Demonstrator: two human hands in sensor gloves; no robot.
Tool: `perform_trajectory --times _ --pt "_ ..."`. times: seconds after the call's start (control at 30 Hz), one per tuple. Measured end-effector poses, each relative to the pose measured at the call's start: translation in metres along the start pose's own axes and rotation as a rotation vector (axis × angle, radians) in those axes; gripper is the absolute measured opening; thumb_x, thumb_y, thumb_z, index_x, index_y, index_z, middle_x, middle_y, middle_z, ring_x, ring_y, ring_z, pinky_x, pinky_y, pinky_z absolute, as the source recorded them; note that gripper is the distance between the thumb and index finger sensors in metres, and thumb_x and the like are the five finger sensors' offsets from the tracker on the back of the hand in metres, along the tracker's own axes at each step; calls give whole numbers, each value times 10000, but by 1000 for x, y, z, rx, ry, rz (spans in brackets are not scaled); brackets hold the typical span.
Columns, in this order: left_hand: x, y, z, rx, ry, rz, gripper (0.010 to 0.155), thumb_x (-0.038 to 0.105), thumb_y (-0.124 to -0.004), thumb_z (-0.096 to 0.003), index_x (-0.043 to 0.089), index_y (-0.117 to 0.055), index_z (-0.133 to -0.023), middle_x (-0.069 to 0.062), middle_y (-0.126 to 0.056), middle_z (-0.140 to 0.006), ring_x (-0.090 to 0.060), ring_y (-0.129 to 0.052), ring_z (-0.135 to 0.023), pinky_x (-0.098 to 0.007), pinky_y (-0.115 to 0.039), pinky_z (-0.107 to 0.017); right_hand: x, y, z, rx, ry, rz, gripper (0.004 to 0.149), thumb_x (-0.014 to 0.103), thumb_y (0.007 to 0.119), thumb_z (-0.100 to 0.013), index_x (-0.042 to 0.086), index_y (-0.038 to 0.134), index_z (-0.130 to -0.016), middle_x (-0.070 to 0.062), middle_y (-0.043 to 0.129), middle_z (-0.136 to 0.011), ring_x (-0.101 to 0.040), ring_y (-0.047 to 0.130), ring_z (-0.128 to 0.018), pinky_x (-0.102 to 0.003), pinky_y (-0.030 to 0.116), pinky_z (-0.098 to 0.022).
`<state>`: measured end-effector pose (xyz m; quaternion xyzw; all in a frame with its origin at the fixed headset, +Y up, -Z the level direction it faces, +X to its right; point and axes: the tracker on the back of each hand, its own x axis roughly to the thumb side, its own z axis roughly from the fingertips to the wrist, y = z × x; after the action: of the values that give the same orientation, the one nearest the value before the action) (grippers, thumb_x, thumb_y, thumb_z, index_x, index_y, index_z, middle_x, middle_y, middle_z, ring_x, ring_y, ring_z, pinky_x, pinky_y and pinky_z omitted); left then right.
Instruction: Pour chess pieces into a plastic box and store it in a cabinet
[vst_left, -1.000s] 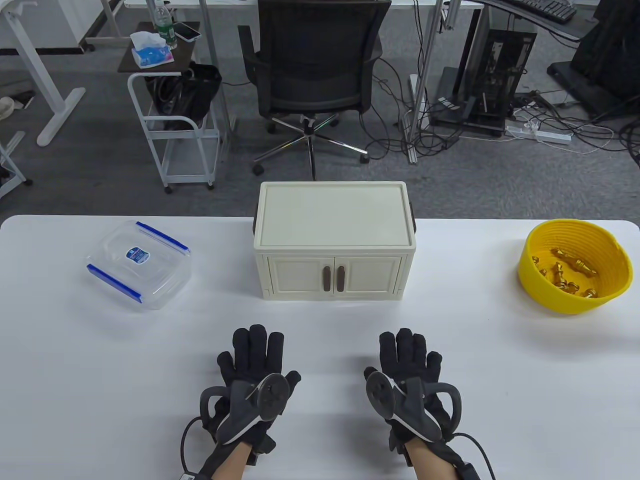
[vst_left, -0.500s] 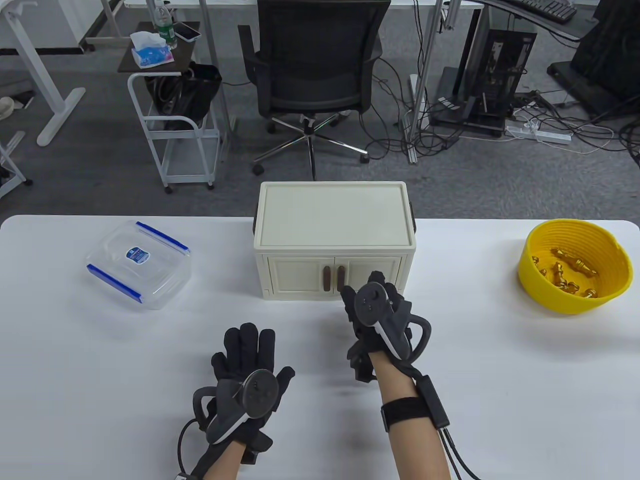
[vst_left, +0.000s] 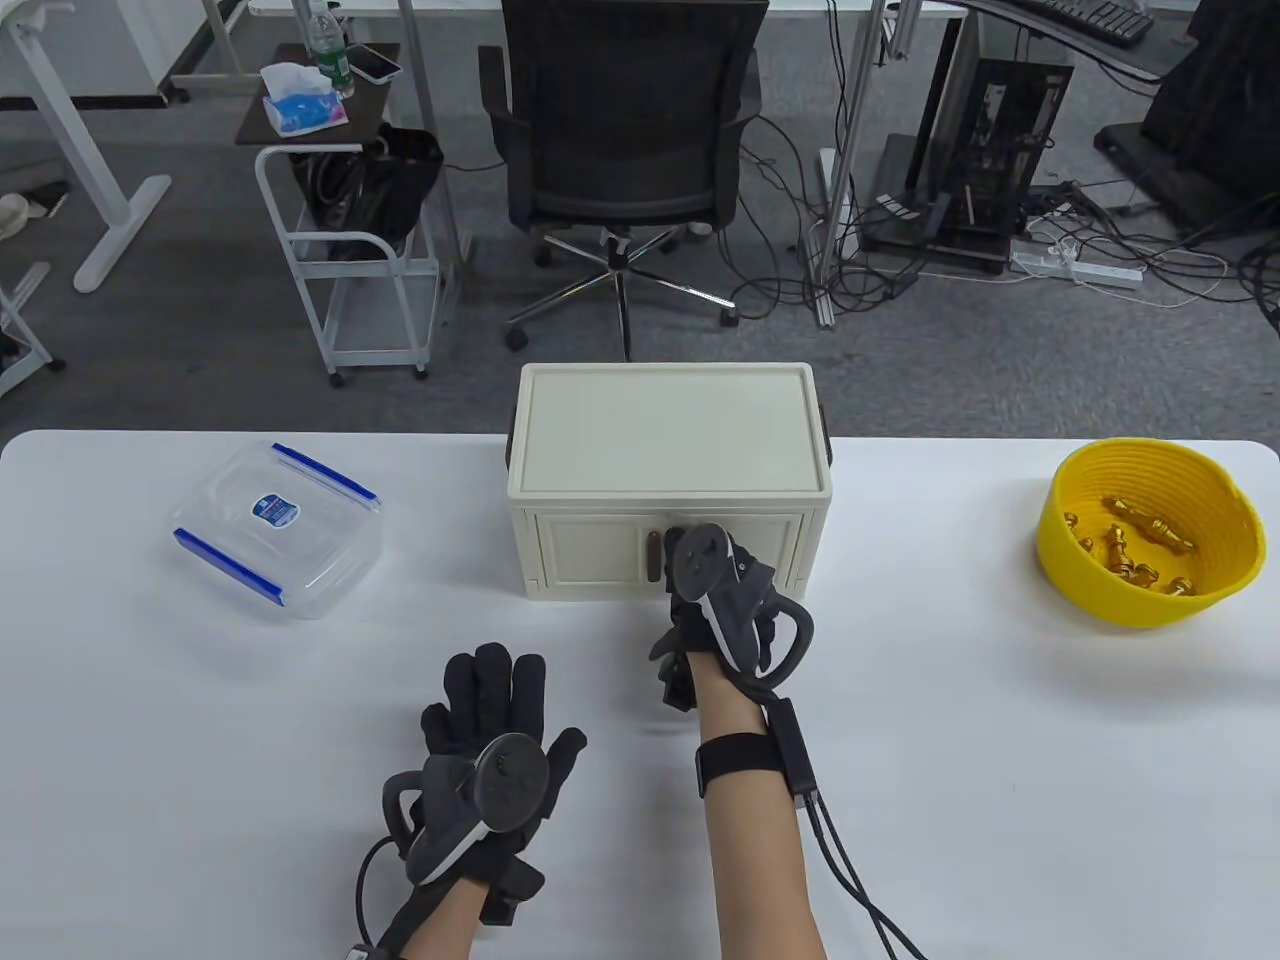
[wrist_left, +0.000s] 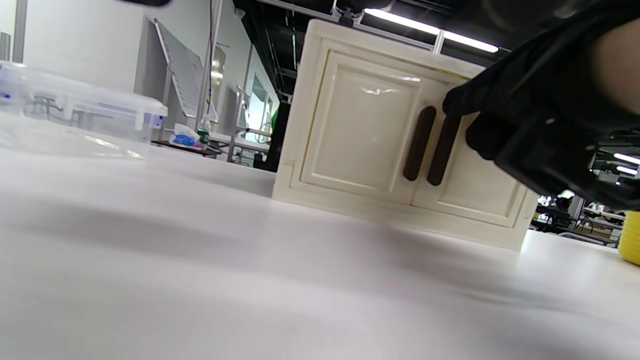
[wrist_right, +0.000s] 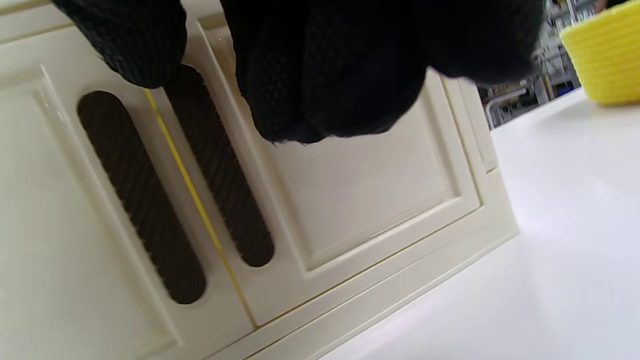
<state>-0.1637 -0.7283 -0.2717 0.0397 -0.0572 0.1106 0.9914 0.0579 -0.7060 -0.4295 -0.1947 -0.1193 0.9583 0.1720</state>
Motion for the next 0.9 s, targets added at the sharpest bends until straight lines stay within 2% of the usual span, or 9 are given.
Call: perform_trajectory --times 0.2,0.5,0.73,0.9 --pt "0 0 0 0 0 -4 759 597 -514 -575 215 -206 -1154 -176 -94 -1226 -492 -119 -1106 -772 -341 -735 2 3 1 63 97 -170 524 525 752 -593 50 834 -798 -42 969 -536 -153 968 -289 -257 858 -207" --pt "-3 2 0 0 15 17 759 598 -511 -575 213 -205 -1154 -177 -90 -1227 -492 -116 -1106 -772 -341 -734 3 1 1 51 83 -140 506 517 765 -590 55 853 -778 -41 978 -518 -161 970 -276 -271 858 -204" --pt "-2 5 0 2 13 23 756 594 -510 -578 213 -203 -1154 -176 -89 -1226 -491 -113 -1106 -773 -339 -734 -12 -7 16 62 -39 -101 504 497 750 -596 49 851 -803 -55 974 -534 -173 969 -291 -280 859 -215" --pt "-1 4 0 3 10 14 757 595 -511 -576 213 -206 -1154 -177 -88 -1226 -493 -113 -1104 -773 -340 -734 -39 -21 27 142 -120 -147 485 453 732 -602 48 831 -848 -84 965 -574 -199 967 -326 -298 858 -239"
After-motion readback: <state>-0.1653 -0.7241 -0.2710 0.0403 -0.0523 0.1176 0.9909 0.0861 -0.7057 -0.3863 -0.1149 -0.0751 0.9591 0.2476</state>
